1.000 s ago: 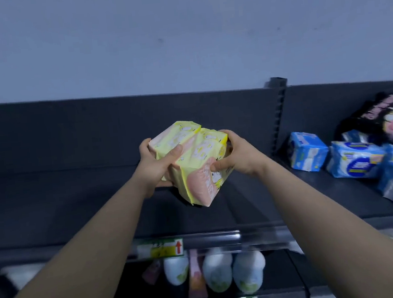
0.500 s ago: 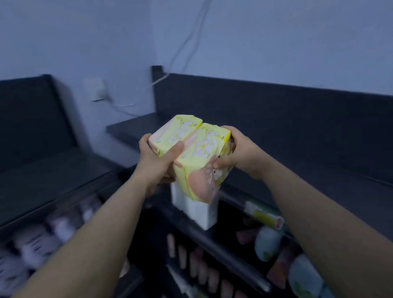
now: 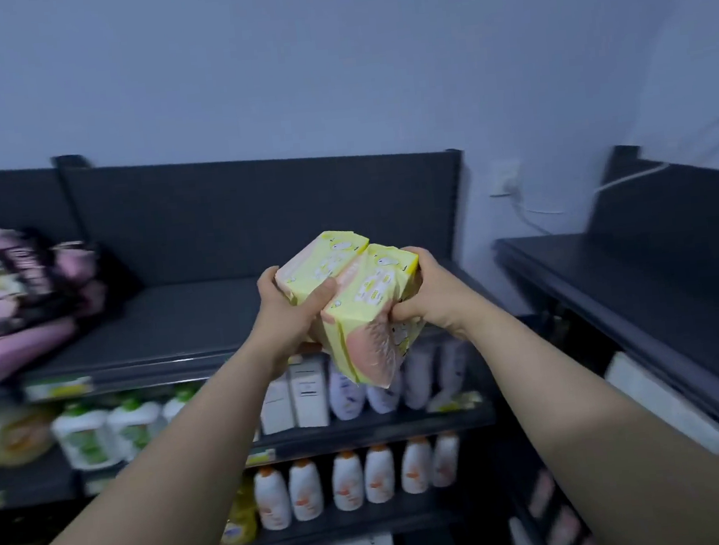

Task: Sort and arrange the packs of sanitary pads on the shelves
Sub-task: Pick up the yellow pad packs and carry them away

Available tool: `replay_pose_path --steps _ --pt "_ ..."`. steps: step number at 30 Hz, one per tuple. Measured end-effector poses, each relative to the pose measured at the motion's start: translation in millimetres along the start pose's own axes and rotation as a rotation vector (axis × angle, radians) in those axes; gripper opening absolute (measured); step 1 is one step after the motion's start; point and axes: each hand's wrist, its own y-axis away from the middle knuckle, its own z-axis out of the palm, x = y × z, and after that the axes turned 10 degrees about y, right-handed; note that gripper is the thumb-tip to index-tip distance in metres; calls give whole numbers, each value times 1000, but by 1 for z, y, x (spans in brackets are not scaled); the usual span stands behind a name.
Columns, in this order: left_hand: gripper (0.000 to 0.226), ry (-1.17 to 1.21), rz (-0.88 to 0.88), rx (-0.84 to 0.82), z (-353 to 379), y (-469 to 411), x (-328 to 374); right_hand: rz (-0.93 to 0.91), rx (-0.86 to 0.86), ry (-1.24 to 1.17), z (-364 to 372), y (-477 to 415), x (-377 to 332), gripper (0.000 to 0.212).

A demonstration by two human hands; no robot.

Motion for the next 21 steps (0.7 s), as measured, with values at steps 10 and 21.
replay_pose_path --steps 10,21 --pt "89 -20 64 238 -226 -31 41 -94 -213 -36 200 -98 -107 84" --pt "94 -42 0 295 -317 -100 29 -30 -277 19 289 -175 -120 83"
